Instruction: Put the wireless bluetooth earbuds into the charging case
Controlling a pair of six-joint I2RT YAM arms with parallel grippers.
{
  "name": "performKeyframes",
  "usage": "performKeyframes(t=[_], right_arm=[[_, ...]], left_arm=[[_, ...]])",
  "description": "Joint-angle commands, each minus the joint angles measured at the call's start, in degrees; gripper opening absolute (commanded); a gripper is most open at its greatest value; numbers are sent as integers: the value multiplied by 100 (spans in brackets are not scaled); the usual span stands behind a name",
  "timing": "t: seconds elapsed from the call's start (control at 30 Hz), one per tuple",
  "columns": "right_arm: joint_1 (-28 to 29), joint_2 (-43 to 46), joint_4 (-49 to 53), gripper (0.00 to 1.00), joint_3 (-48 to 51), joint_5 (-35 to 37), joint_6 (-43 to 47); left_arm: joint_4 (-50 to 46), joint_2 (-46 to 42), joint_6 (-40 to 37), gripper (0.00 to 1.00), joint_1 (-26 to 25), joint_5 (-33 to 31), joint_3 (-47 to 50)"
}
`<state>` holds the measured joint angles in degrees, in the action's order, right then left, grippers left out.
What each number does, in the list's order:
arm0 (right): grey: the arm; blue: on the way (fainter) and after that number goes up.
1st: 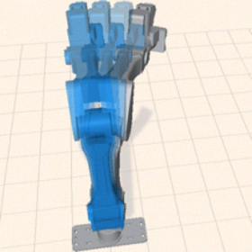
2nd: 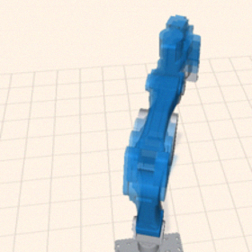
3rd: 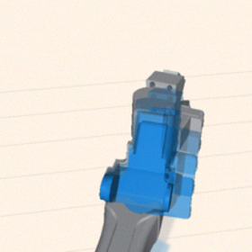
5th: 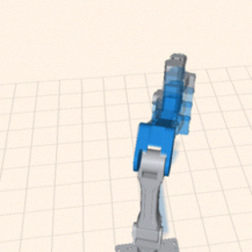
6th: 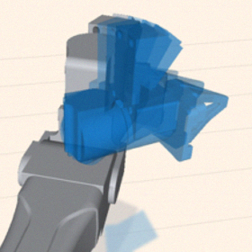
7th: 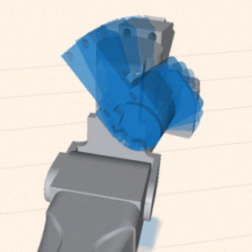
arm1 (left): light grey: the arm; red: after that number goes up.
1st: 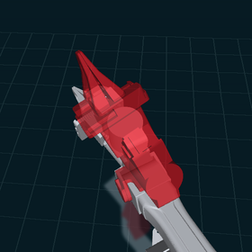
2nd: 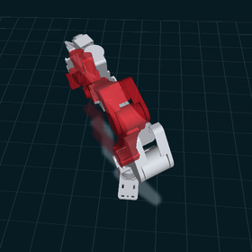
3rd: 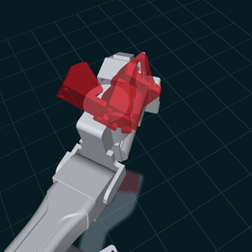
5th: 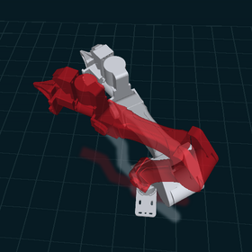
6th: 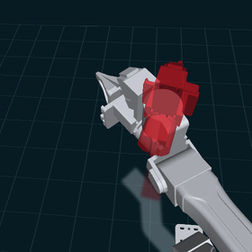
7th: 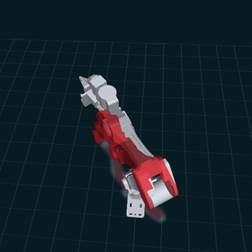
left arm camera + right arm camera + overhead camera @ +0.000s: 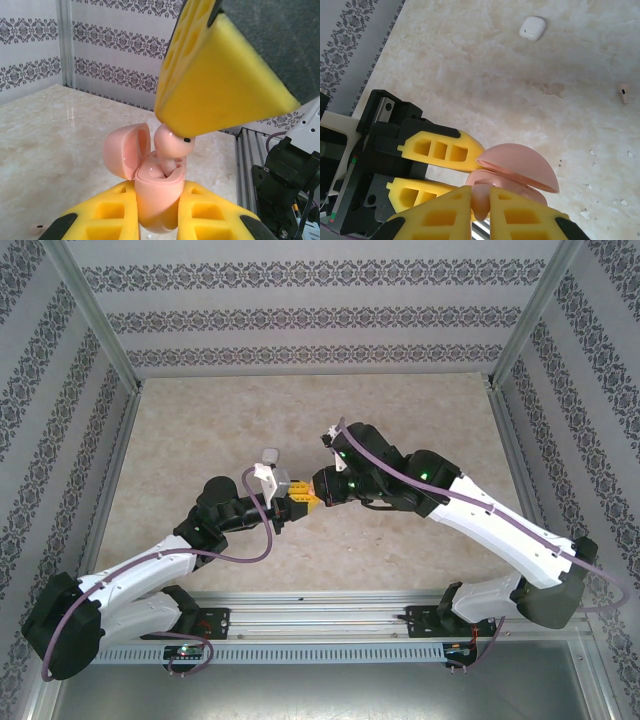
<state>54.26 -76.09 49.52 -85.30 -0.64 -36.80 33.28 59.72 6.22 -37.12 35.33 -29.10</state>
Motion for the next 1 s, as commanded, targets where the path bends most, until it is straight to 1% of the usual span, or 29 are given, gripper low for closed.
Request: performKeyframes(t=[0.0, 0.5, 0.6, 0.77, 0.97], right_arm=[[3, 102, 76, 14, 157, 229, -157], [-69, 128, 235, 15, 242, 373, -416], [-82, 138, 209, 19, 233, 329, -459], [-100, 189, 197, 21, 241, 267, -514], [-152, 218, 240, 27, 277, 231, -630]], left_arm=[[574, -135, 71, 0, -20, -86, 17], [728, -103, 169, 0, -22, -8, 10], [759, -89, 187, 0, -16, 26, 12], [768, -87, 222, 0, -18, 83, 23], [811, -84, 275, 0, -21, 129, 34]])
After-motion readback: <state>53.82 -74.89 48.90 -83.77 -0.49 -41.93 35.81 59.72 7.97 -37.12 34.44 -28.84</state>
